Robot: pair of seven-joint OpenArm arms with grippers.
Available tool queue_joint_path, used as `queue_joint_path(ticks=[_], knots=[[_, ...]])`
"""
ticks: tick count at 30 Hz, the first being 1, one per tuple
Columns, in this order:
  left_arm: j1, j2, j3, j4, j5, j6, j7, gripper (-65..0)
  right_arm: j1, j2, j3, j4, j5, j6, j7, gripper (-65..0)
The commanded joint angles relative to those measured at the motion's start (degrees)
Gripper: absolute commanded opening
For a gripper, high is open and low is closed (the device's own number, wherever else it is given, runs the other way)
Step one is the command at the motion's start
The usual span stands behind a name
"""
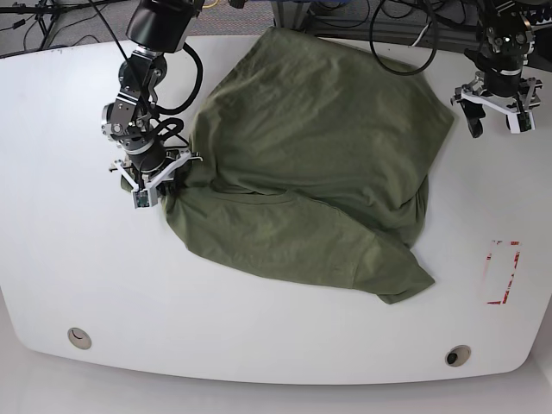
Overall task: Fold the T-shirt properly
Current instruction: 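Lower the left gripper onto the shirt's collar edge and grasp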
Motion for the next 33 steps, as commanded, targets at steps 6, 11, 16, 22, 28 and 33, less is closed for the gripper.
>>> queue_joint_path(ticks=[6, 11, 16, 22, 28, 33], knots=[[-3.4, -0.8, 3.8, -1.6, -0.5, -1.5, 1.0, -19.4, -1.7, -0.1, -1.6, 4.5, -0.1, 0.5, -2.3, -64.4], [-5.5, -0.8, 7.4, -2.5, 0.0, -1.2, 2.9, -17.4, -4.6, -1.2, -4.7, 12.6, -0.2, 0.6, -2.2, -64.0], [-6.0, -0.8, 9.5, -2.0, -0.1, -2.5, 3.5, -17.1, -5.8, -2.1, -5.6, 16.3, 0.1, 0.5, -2.1, -64.0], [-5.7, -1.0, 11.1, -1.2, -0.4, -5.6, 4.0, -17.5, -6.7, -3.6, -5.3, 19.1, 0.4, 0.5, -1.7, -63.8], [-5.8, -1.1, 11.8, -1.3, -0.5, -8.4, 4.0, -16.8, -7.1, -4.8, -4.7, 20.8, 0.5, 0.5, -1.8, -63.6], [-6.1, -1.1, 11.6, -2.2, -0.7, -10.5, 4.2, -15.2, -6.6, -5.6, -3.9, 21.3, 0.2, 0.5, -1.8, -63.6]])
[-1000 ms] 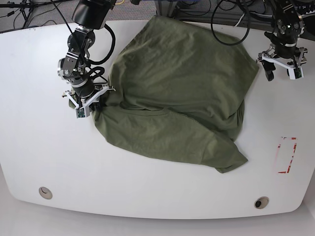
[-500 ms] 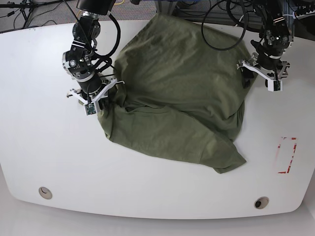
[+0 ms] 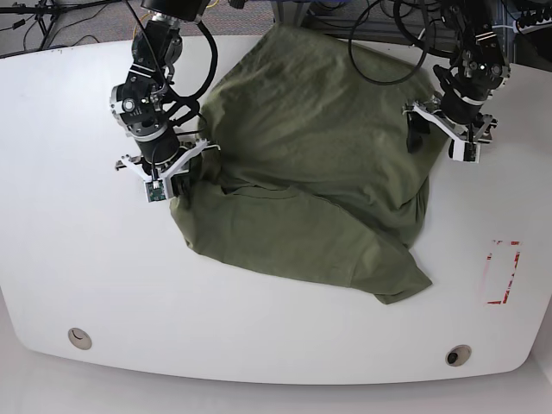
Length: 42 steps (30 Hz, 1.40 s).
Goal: Fold the T-shirt properly
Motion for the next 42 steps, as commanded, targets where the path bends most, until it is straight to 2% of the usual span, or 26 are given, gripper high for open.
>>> queue_joint_path(ticks=[1, 2, 8, 10, 14, 20, 22, 24, 28, 32, 42], knots=[[-0.4, -0.5, -0.2, 0.1, -0.8, -1.9, -0.9, -14.9, 1.4, -0.5, 0.6, 1.1, 0.3, 0.2, 1.5, -63.9], [-0.6, -0.4, -0.1, -0.2, -0.7, -2.9, -0.7, -14.6, 1.6, -0.8, 0.8, 0.5, 0.2, 0.2, 1.5, -64.1], [-0.7, -0.3, 0.2, -1.3, -1.0, -2.8, -0.5, -14.4, 1.6, -1.2, 0.6, -0.2, 0.2, 0.2, 1.5, -64.3], [-0.8, -0.1, 0.6, -1.9, -1.0, -2.2, -0.5, -14.6, 1.4, -1.3, 0.4, -0.7, 0.2, 0.2, 1.5, -64.4], [-1.2, -0.2, 1.7, -2.7, -0.5, 1.4, -0.7, -15.9, 1.6, -1.9, 0.0, -0.9, 0.5, 0.0, 1.2, -64.9], [-3.4, -0.3, 1.7, -2.4, -0.3, 3.4, -0.3, -16.0, 1.8, -2.3, -0.1, -0.8, 0.3, 0.1, 1.0, -61.5], [-5.1, -0.6, 1.4, -2.1, -0.2, 3.5, -0.1, -15.8, 1.8, -2.4, -0.4, -0.5, 0.4, 0.1, 0.9, -55.8], [-8.7, -1.0, 1.0, -1.6, -0.1, 3.1, 1.7, -15.8, 2.0, -2.4, -1.5, 1.1, 1.0, -0.4, 0.3, -35.2], [-9.9, -1.2, 1.0, -1.6, -0.2, 2.9, 2.4, -16.1, 1.7, -2.4, -2.5, 2.8, 1.2, -0.6, 0.0, -18.5], [-10.5, -1.6, 1.0, -2.0, -0.3, 2.8, 3.1, -15.8, 1.5, -2.4, -4.4, 4.6, 1.4, -0.8, -0.2, -6.9], [-11.8, -1.9, 2.5, -3.2, 0.2, 2.1, 4.3, -15.4, 1.5, -2.4, -7.6, 2.2, 2.6, -0.4, 0.0, -9.7]])
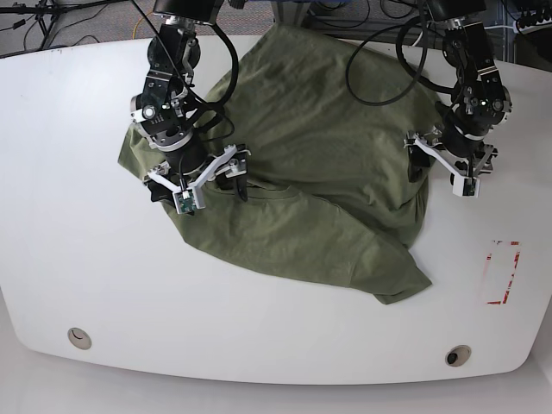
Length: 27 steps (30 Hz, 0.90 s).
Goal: Fold the T-shirt properly
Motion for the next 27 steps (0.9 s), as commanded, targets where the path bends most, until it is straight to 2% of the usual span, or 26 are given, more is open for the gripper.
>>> queue_joint_path(ticks=[1, 8, 14, 18, 22, 24, 27], knots=[[-0.9, -0.6, 0.1, 1.2, -1.0, -0.5, -1.8, -15.5, 0.8, -0.1, 0.0, -0.2, 1.2, 0.0, 1.6, -9.7], [0.4, -0.5, -0.7, 2.0, -1.2, -0.5, -1.6, -18.1, 1.1, -0.1, 0.4, -1.9, 1.4, 0.2, 1.7, -8.4], [2.6, -0.4, -1.8, 4.0, -1.1, -0.5, -3.1, -23.6, 0.7, -0.1, 0.9, 0.1, 1.7, 0.5, 1.6, -9.7], [4.3, -0.9, -3.9, 5.4, -0.7, -0.9, -4.4, -35.7, 1.3, -0.1, 0.3, 1.8, 1.3, 1.2, 1.6, -16.9], [4.3, -1.8, -4.2, 4.7, -0.5, -1.1, -3.0, -46.7, 2.4, -0.1, -1.4, 1.2, 1.1, 2.2, 1.6, -21.0], [4.0, -2.3, -4.3, 4.2, -0.5, -1.3, -2.0, -49.4, 3.6, -0.1, -3.2, 0.1, 1.2, 3.1, 1.5, -19.3], [3.4, -2.6, -4.2, 2.7, -0.8, -1.3, -1.2, -49.3, 6.5, -0.1, -6.9, -2.8, 1.3, 4.5, 1.5, -14.1]])
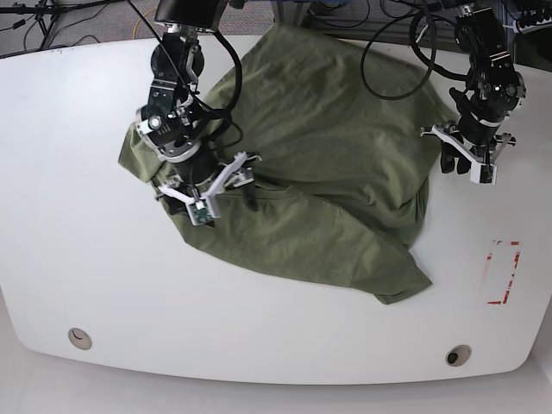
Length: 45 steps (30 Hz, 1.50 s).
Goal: Fold the T-shirt properly
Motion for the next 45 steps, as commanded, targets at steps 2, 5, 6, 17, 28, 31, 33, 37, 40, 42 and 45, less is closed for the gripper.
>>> queue_joint_path(ticks=[2, 5, 6, 17, 28, 31, 33, 37, 40, 42, 45], knots=[[-1.4, -0.5, -0.3, -1.5, -1.3, -0.1, 0.0, -47.7, 5.3, -0.3, -5.2, -4.0, 1.3, 2.8, 1.4, -11.8], [-1.6, -0.4, -0.4, -1.9, -1.2, 0.0, -0.2, -45.2, 5.8, -0.3, -5.4, -5.1, 1.3, 2.5, 1.4, -10.5], [-1.7, -0.3, -0.3, -2.0, -1.1, 0.0, -0.2, -43.5, 5.7, -0.3, -5.2, -5.3, 1.3, 2.3, 1.4, -10.3], [-2.2, -0.2, 0.7, -1.6, -0.3, 0.4, 1.1, -21.1, 3.7, 0.7, -1.6, -3.5, 1.3, 0.5, 1.7, -8.2], [-2.3, -0.8, 1.3, -1.9, -0.7, -0.2, 2.5, -16.1, 3.9, 3.2, -1.3, -1.9, 1.5, -0.2, 1.6, -8.5], [-2.6, -0.9, 1.3, -2.0, -0.6, -0.3, 2.6, -16.3, 4.0, 3.6, -1.0, -2.1, 1.5, -0.5, 1.5, -8.4], [-2.8, -0.8, 1.1, -2.0, -0.4, -0.4, 2.5, -16.8, 4.2, 4.0, -0.9, -2.5, 1.5, -0.7, 1.6, -8.3], [-2.4, -0.9, 0.6, -2.2, -0.2, -1.0, 1.6, -20.3, 5.8, 5.8, -0.7, -4.0, 1.0, -0.8, 1.5, -8.1], [-2.1, -0.9, 0.6, -2.3, -0.2, -1.1, 1.6, -21.8, 7.3, 6.4, -0.8, -5.4, 1.1, -0.9, 1.6, -8.1], [-1.7, -1.0, 0.6, -2.2, -0.3, -1.0, 1.4, -22.9, 8.8, 6.8, -0.9, -6.8, 1.1, -0.8, 1.6, -8.1], [-0.8, -0.9, 0.7, -2.0, -0.3, -1.0, 1.3, -24.4, 11.6, 7.3, -1.0, -9.7, 1.1, -0.7, 1.5, -8.2]])
